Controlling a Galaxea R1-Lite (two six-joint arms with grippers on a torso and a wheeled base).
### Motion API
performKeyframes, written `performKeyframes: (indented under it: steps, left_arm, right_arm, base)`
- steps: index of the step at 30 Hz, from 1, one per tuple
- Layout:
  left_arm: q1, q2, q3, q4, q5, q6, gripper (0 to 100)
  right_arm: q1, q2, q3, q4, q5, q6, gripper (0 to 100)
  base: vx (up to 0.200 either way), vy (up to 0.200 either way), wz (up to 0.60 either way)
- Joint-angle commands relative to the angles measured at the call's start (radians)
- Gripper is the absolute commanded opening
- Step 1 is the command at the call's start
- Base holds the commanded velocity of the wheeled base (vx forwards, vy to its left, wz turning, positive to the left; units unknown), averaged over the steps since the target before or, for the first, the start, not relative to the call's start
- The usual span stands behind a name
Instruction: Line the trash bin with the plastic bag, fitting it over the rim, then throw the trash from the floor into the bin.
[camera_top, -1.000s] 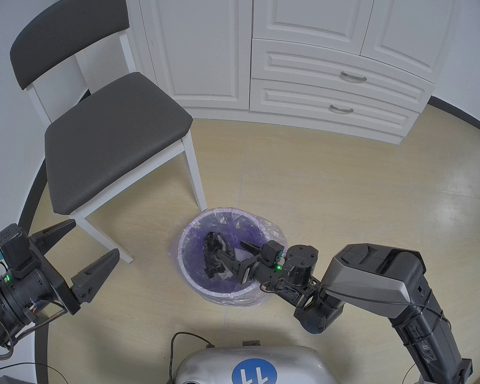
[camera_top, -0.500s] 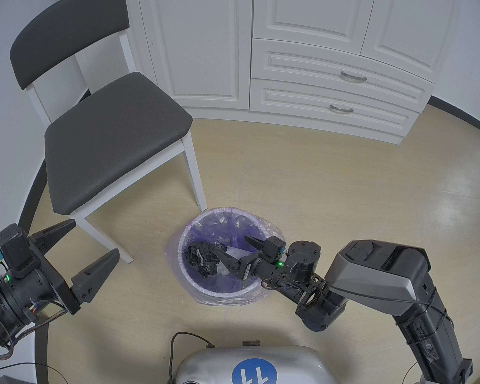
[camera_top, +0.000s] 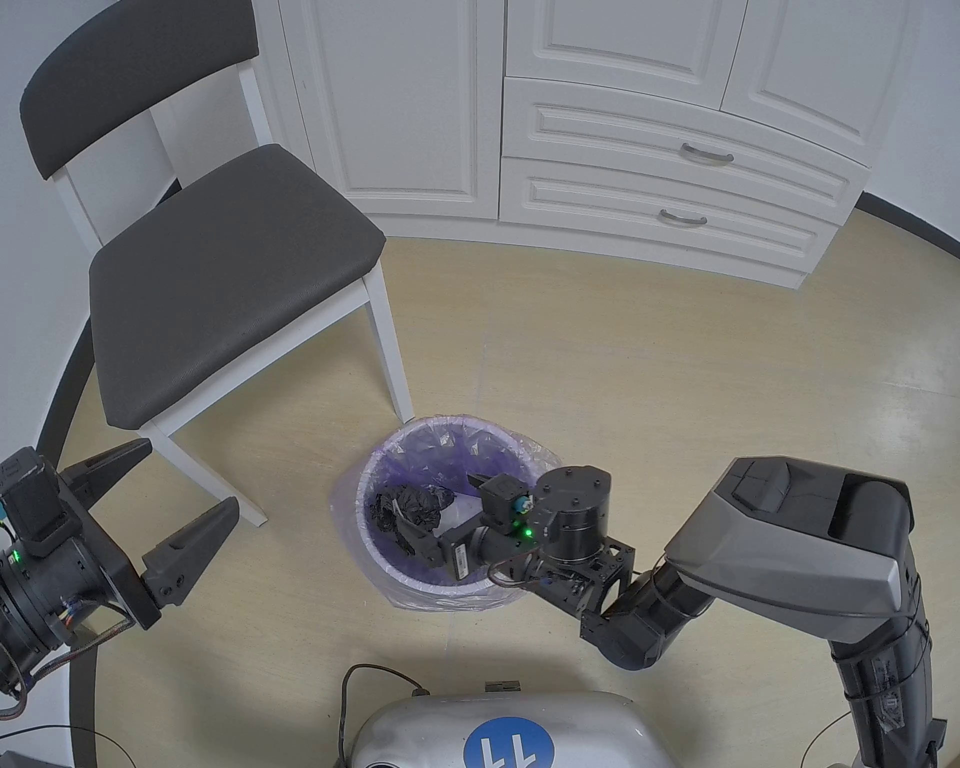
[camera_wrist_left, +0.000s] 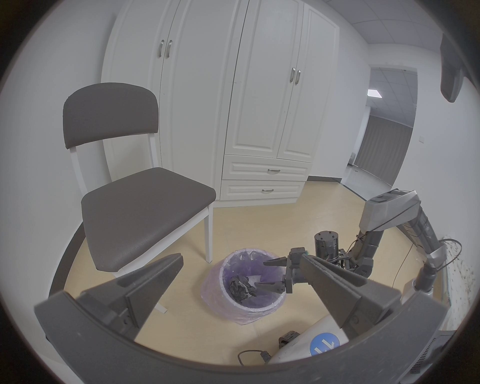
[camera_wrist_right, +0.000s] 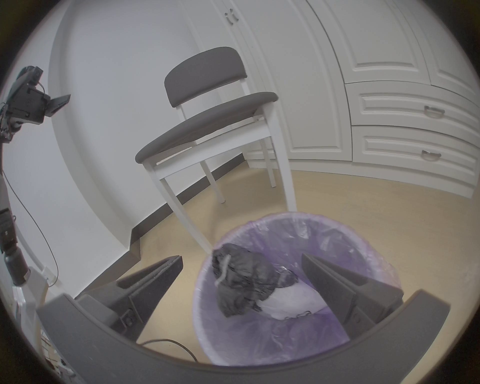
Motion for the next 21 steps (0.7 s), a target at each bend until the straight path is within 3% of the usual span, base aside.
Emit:
performKeyframes:
  steps: [1, 6, 9, 15, 21]
  left_arm:
    - [0.000, -0.003, 0.000, -0.001, 0.000, 0.001, 100]
    - [0.000, -0.014, -0.003, -0.001, 0.000, 0.001, 100]
    - [0.000, -0.021, -0.003, -0.001, -0.001, 0.001, 100]
    - [0.000, -0.024, -0.005, -0.001, -0.001, 0.001, 100]
    - [0.000, -0.024, -0.003, -0.001, -0.001, 0.002, 100]
  right_arm:
    - [0.083, -0.039, -0.096, 0.092, -0.056, 0.005, 100]
    - [0.146, -0.045, -0.223, 0.279, -0.082, 0.177, 100]
    - [0.150, -0.036, -0.275, 0.308, -0.083, 0.256, 100]
    - [0.140, 0.012, -0.269, 0.221, -0.082, 0.258, 100]
    - [0.150, 0.015, -0.244, 0.224, -0.076, 0.253, 100]
  base:
    - [0.000, 0.000, 0.00]
    - [0.000, 0.000, 0.00]
    - [0.000, 0.000, 0.00]
    - [0.000, 0.000, 0.00]
    - [0.000, 0.000, 0.00]
